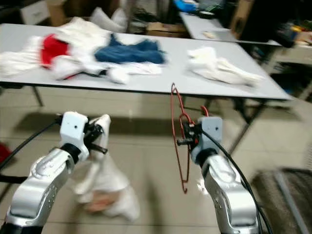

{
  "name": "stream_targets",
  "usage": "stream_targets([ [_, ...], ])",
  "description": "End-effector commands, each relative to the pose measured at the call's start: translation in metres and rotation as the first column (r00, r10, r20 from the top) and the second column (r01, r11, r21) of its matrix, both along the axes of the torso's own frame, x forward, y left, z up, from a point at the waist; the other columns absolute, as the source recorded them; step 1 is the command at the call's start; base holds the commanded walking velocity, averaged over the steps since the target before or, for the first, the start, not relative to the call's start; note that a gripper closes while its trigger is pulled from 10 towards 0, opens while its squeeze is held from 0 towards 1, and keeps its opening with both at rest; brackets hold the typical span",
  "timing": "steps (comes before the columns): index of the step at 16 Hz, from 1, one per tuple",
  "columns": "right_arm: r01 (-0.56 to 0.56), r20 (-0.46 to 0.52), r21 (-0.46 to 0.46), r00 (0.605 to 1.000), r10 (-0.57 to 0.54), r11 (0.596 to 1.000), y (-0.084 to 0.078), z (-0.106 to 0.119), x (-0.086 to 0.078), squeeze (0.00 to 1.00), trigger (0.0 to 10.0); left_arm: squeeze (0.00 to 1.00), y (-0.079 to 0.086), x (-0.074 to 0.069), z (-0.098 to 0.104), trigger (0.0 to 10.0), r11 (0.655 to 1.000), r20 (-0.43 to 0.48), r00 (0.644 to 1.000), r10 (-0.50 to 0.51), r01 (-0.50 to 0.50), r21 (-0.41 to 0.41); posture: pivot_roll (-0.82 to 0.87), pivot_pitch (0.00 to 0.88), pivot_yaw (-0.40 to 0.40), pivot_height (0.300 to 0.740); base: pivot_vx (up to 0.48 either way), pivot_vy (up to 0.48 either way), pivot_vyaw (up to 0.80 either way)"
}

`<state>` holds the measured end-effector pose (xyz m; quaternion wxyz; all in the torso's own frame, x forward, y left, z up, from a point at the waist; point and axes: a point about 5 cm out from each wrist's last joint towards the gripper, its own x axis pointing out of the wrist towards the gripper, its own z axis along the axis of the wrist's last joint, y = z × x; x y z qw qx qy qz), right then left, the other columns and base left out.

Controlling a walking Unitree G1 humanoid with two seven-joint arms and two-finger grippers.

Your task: Hang hanger

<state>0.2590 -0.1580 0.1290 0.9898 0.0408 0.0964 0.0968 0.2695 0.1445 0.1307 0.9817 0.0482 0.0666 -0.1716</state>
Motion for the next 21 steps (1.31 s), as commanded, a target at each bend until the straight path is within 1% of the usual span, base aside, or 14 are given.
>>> stream_targets([
  [1,0.024,-0.001,-0.02,1.0,-0.024,1.0,-0.0071,0.0,0.0007,0.0,10.0,0.0,-0.0066,0.0005,0.0047,10.0,1.0,0.023,1.0,-0.019,0.019,-0.006,-0.13,0.0,-0.026,0.74,0.0,-0.48,0.0],
  [2,0.026,-0.002,-0.023,1.0,-0.026,0.999,-0.0072,-0.0002,0.0011,0.0,10.0,0.0,-0.0065,0.0006,0.0049,10.0,1.0,0.023,1.0,-0.019,0.019,-0.006,-0.13,0.0,-0.026,0.74,0.0,-0.446,0.0],
  [5,0.039,-0.002,-0.028,0.999,-0.039,0.999,-0.0089,-0.0009,0.0013,0.0,10.0,0.0,-0.0063,0.0019,0.0054,10.0,0.999,0.016,1.0,-0.009,0.009,-0.03,-0.13,0.0,-0.021,0.74,0.0,0.0,0.0],
  [7,0.047,0.0,-0.022,0.999,-0.047,0.999,-0.0089,-0.0001,0.0028,0.0,10.0,0.0,-0.0059,0.0045,0.007,10.0,1.0,0.019,1.0,-0.013,0.014,-0.022,-0.13,0.0,-0.017,0.74,0.0,0.0,0.0],
  [9,0.053,-0.011,-0.018,0.999,-0.053,0.998,-0.0101,-0.0023,0.0019,0.0,10.0,0.0,-0.0066,0.0064,0.0114,10.0,0.999,0.044,0.999,-0.02,0.021,-0.032,-0.13,0.0,-0.021,0.74,0.0,0.0,-0.79],
  [11,0.047,-0.008,-0.023,0.999,-0.047,0.999,-0.0094,-0.0017,0.0028,0.0,10.0,0.0,-0.0047,0.0074,0.0122,10.0,0.999,0.045,0.999,-0.006,0.007,-0.036,-0.12,0.0,-0.026,0.74,0.268,0.0,-0.75],
  [16,0.033,0.004,-0.049,0.999,-0.033,0.998,-0.0065,-0.001,0.0037,0.0,10.0,0.0,-0.0036,0.0073,0.0118,10.0,0.999,0.04,0.999,0.008,-0.006,-0.044,-0.12,0.0,-0.031,0.74,0.326,0.0,0.0],
  [21,0.033,0.011,-0.055,0.999,-0.033,0.998,-0.0053,-0.0006,0.0054,0.0,10.0,0.0,-0.0033,0.0086,0.0118,10.0,0.999,0.039,0.999,0.006,-0.005,-0.041,-0.12,0.0,-0.031,0.74,0.345,0.0,0.0],
])
